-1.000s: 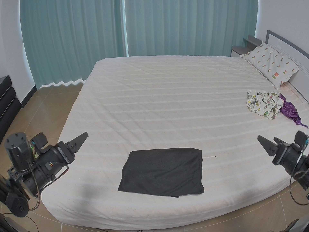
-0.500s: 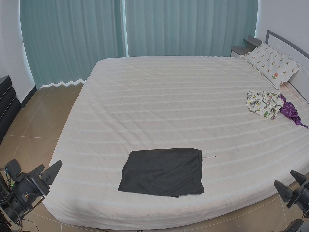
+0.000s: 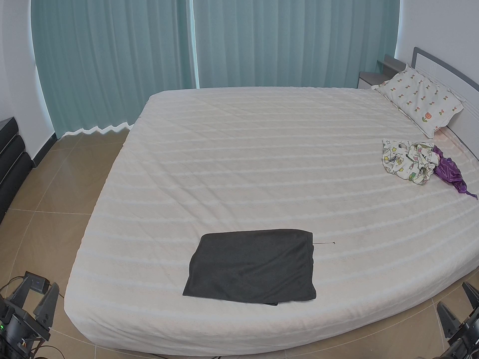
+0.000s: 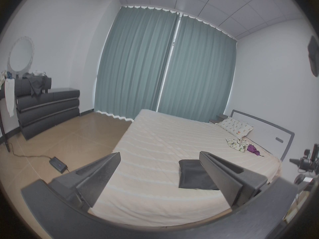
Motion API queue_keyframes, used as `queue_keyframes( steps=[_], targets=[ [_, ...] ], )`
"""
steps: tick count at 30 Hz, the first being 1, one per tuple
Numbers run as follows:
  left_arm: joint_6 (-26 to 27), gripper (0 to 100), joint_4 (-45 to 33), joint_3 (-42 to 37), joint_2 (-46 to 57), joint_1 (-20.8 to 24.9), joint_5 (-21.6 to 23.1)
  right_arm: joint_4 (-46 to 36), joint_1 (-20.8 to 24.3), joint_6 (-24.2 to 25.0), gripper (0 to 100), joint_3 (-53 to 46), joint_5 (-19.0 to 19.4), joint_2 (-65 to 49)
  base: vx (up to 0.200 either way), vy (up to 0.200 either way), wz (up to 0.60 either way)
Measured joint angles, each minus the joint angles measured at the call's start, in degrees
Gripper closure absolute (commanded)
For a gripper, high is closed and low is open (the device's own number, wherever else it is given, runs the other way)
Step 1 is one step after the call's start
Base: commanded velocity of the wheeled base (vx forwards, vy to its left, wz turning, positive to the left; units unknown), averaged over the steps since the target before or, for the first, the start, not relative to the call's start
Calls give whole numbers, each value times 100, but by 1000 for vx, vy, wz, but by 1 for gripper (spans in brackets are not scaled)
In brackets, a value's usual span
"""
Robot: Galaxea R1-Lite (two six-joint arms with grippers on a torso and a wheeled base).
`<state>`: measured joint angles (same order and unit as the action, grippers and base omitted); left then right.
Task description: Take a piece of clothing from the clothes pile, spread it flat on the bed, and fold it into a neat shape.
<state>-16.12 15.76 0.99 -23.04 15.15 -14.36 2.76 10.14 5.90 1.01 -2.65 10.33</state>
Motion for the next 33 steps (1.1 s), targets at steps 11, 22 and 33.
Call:
queue_keyframes(
  steps=[11, 22, 33],
  targets=[
    [1429, 0, -919, 2, 1693, 96, -663, -24, -295, -555, 0, 0, -422, -429, 0, 0, 0],
    [1643, 0, -1586, 312, 2197, 247, -1342, -76, -325, -1577, 0, 0, -1074, -416, 0, 0, 0],
    [1413, 0, -2882, 1176, 2188, 151, -1448, -84, -317, -1514, 0, 0, -1237, -143, 0, 0, 0]
  ],
)
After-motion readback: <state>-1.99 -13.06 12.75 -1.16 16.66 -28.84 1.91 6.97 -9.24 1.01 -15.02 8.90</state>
